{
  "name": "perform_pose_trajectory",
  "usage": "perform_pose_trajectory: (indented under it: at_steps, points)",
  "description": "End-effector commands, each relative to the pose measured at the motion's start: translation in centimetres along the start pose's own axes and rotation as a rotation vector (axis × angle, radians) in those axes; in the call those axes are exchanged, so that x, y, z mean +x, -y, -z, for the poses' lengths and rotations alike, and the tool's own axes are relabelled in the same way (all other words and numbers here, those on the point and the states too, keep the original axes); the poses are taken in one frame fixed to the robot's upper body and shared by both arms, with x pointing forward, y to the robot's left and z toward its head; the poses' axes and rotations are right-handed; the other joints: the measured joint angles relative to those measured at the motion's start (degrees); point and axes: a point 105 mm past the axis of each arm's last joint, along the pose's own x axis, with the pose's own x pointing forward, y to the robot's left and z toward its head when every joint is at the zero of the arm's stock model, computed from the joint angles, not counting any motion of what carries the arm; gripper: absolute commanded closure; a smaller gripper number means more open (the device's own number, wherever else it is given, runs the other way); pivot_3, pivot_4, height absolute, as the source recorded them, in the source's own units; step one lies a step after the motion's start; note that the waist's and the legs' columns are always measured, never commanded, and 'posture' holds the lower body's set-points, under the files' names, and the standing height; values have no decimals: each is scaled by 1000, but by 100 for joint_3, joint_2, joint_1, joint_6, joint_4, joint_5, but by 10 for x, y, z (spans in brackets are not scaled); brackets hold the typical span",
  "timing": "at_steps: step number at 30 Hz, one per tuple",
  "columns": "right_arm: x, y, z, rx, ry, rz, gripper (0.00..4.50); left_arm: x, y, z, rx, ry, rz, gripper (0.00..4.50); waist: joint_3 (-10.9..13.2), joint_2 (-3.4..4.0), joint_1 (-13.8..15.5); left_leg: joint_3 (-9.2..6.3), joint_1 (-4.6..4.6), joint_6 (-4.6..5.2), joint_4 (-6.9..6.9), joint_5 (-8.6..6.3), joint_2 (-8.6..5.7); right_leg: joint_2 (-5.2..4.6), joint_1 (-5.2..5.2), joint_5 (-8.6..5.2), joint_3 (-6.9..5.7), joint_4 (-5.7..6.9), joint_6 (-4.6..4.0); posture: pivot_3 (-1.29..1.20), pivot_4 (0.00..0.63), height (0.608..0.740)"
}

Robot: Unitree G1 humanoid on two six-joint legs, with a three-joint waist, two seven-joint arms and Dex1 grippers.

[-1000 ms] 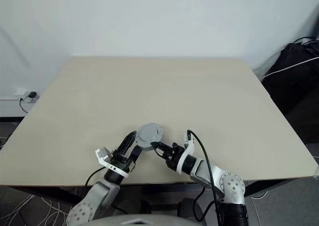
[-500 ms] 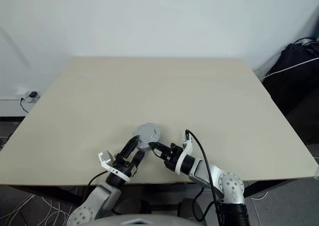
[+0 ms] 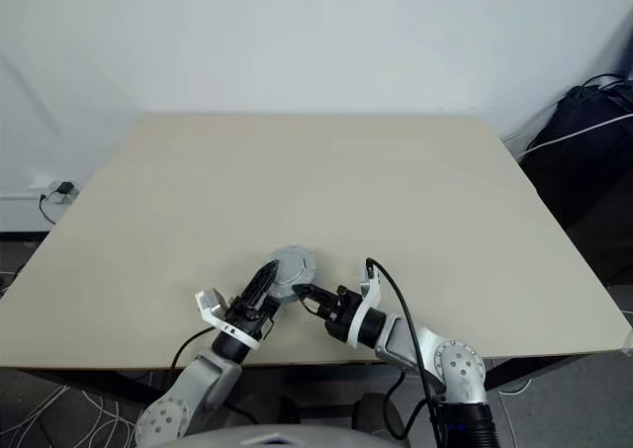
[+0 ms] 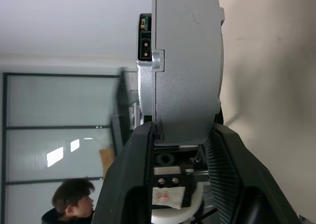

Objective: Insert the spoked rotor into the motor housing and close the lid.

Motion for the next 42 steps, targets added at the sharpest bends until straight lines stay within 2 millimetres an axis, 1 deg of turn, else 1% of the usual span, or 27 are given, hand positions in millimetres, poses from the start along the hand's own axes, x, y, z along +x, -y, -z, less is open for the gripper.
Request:
perform_pose_trajectory:
  at_steps: [1, 2, 6, 9, 12, 15, 21, 24, 25, 27, 29, 31, 33, 36, 42]
  points:
    - [2, -24, -4, -41, 6, -96, 3253, 16, 18, 14, -62, -8, 106, 2297, 0, -1, 1, 0, 0, 0, 1, 0, 0, 0, 1, 0, -1, 0, 0, 0, 0, 740]
    - [2, -24, -4, -40, 7, -96, 3253, 16, 18, 14, -61, -9, 106, 2455, 0, 0, 3, 0, 1, 0, 2, 0, 0, 0, 2, 0, -1, 0, 0, 0, 0, 740]
    - [2, -23, -5, -45, 18, -88, 3253, 16, 18, 14, -57, -10, 104, 2446, 0, 0, 3, 0, 0, 1, 4, -1, -1, -1, 3, 1, 0, 0, 1, 0, 0, 740]
    - [1, -18, -11, -109, 58, -32, 3253, 15, 18, 13, -51, -3, 102, 2446, 0, 0, 4, 0, 1, 2, 4, -1, 0, -1, 3, 1, -1, 1, 1, 0, 0, 740]
    - [-3, -15, -20, -160, 99, -2, 3253, 15, 20, 9, -33, 20, 104, 2446, -1, -1, 7, 0, 1, 2, 4, 0, 0, 0, 3, 1, -1, 1, 1, 0, 0, 740]
    - [-7, -14, -20, -169, 104, -10, 3253, 16, 20, 1, -5, 61, 102, 2446, -1, -1, 20, 0, 1, 2, 6, 0, -2, -1, 5, 1, -1, 1, 3, 0, 0, 740]
    - [-13, -15, -21, -176, 122, -14, 1272, 17, 21, -18, 38, 137, 106, 2446, -2, -1, 44, 1, 1, 2, 8, 0, -1, 0, 4, 3, 0, 1, 5, 0, 0, 740]
    - [-15, -18, -22, -216, 126, -4, 283, 18, 21, -29, 63, 175, 102, 2446, -2, -1, 51, -1, 1, 2, 8, 0, 0, 0, 4, 3, -1, 2, 5, 0, 0, 740]
    - [-16, -18, -23, -228, 128, 1, 29, 18, 21, -32, 67, 183, 102, 2446, -2, -2, 54, 0, 1, 2, 8, 0, -1, 0, 4, 3, -1, 1, 5, 0, 0, 740]
    - [-19, -18, -26, -367, 146, 50, 0, 17, 21, -42, 86, 223, 90, 2446, -2, -2, 68, 1, 1, 3, 9, 0, -2, -2, 5, 3, 0, 0, 5, 0, 0, 740]
    - [-22, -12, -29, -562, 150, 134, 0, 17, 17, -56, 111, 284, 56, 2446, -3, -2, 78, 3, 1, 7, 15, -3, -4, -2, 7, 4, 0, 0, 7, 0, 0, 740]
    - [-24, -8, -30, -713, 151, 180, 0, 17, 13, -69, 137, 334, 26, 2446, -4, -6, 83, 2, 1, 8, 23, -3, -5, 1, 10, 6, -2, 1, 10, 0, 0, 740]
    - [-26, -3, -33, -936, 160, 236, 0, 16, 9, -86, 164, 404, -9, 2446, -5, -7, 88, 1, 1, 8, 24, -3, -4, 3, 13, 6, -2, 0, 11, 0, 0, 740]
    - [-28, 3, -32, -1234, 152, 267, 0, 18, 3, -106, 183, 469, -61, 2446, -4, -11, 101, 0, 1, 9, 35, -3, -5, 27, 17, 8, -6, 2, 16, 0, 0, 740]
    - [-33, 8, -33, -1415, 181, 263, 0, 32, -1, -132, 207, 521, -131, 2446, 5, -41, 145, 0, 0, 20, 70, -8, -4, 29, 34, 22, -7, 0, 41, 0, 0, 740]
